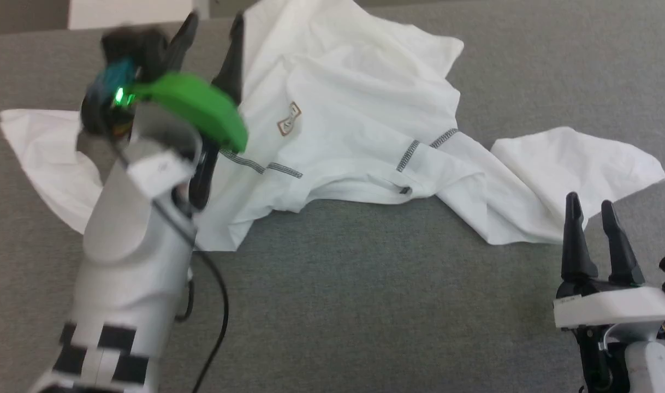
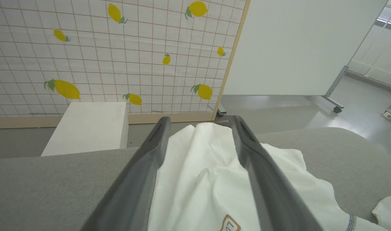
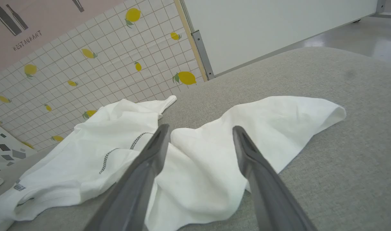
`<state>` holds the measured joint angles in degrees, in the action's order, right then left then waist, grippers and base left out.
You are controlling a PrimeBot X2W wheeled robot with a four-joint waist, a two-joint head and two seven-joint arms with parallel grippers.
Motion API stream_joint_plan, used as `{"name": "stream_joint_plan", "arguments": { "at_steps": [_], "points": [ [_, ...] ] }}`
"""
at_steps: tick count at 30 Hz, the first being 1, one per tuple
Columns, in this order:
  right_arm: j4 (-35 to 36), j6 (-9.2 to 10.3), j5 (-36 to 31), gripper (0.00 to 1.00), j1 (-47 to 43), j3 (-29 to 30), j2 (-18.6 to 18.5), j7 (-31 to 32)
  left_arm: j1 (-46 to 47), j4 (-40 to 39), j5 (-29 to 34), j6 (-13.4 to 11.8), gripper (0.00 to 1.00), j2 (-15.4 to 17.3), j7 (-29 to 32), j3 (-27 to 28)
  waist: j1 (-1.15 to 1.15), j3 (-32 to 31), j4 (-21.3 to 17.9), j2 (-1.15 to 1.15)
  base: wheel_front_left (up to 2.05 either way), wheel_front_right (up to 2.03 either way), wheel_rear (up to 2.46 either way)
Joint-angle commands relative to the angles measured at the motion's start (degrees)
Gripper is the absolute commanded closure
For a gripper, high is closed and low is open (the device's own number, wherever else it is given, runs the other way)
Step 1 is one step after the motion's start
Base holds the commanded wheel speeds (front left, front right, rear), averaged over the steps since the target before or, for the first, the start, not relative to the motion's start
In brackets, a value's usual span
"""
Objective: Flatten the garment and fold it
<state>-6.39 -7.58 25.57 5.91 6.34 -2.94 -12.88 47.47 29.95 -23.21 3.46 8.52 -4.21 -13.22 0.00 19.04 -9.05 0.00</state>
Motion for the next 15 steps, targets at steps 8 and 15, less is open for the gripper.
{"name": "stream_joint_plan", "arguments": {
  "at_steps": [8,15],
  "points": [
    [0.40,0.09,-1.66,0.00,-3.41,-0.18,0.06,2.28,-23.67,-15.50,-0.19,-4.45,0.00,2.97,-9.75,4.80,0.00,-10.82,6.98,0.00,0.00,0.00,0.00],
    [0.51,0.09,-3.92,0.00,-5.22,0.16,0.06,7.92,-40.89,-25.95,1.04,-8.21,0.00,0.26,-10.74,8.57,0.00,-13.05,7.55,0.00,0.00,0.00,0.00]
  ]
}}
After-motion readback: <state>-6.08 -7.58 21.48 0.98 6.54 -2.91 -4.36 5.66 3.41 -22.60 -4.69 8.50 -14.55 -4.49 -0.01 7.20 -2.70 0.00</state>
